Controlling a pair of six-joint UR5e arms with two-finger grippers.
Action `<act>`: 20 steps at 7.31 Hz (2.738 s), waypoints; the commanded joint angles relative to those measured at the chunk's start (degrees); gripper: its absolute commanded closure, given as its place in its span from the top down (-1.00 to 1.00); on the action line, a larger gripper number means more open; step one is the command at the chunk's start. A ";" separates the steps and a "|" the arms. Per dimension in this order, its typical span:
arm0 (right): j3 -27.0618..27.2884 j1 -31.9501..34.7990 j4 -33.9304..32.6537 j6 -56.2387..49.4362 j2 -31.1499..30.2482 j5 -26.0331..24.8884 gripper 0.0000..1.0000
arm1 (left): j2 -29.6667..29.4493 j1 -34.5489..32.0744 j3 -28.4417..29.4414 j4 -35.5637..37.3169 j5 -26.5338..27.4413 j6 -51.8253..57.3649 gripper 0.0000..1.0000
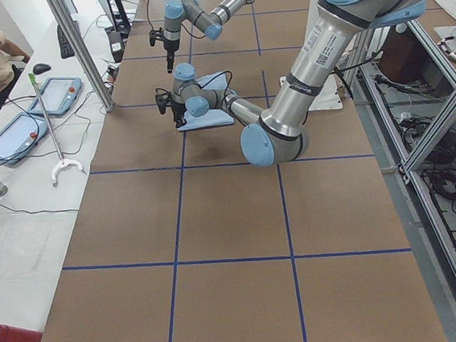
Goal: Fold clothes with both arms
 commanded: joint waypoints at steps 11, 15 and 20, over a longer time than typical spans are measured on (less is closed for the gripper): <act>23.44 43.88 -13.97 -64.10 -47.36 25.30 1.00 | 42.95 -44.78 -29.65 25.20 -24.87 86.93 1.00; 29.45 44.42 -13.97 -62.17 -59.54 25.30 1.00 | 52.56 -47.34 -31.33 27.30 -29.17 86.67 1.00; 29.54 44.42 -13.97 -61.46 -59.72 26.36 1.00 | 55.11 -47.43 -33.77 27.40 -32.71 86.76 1.00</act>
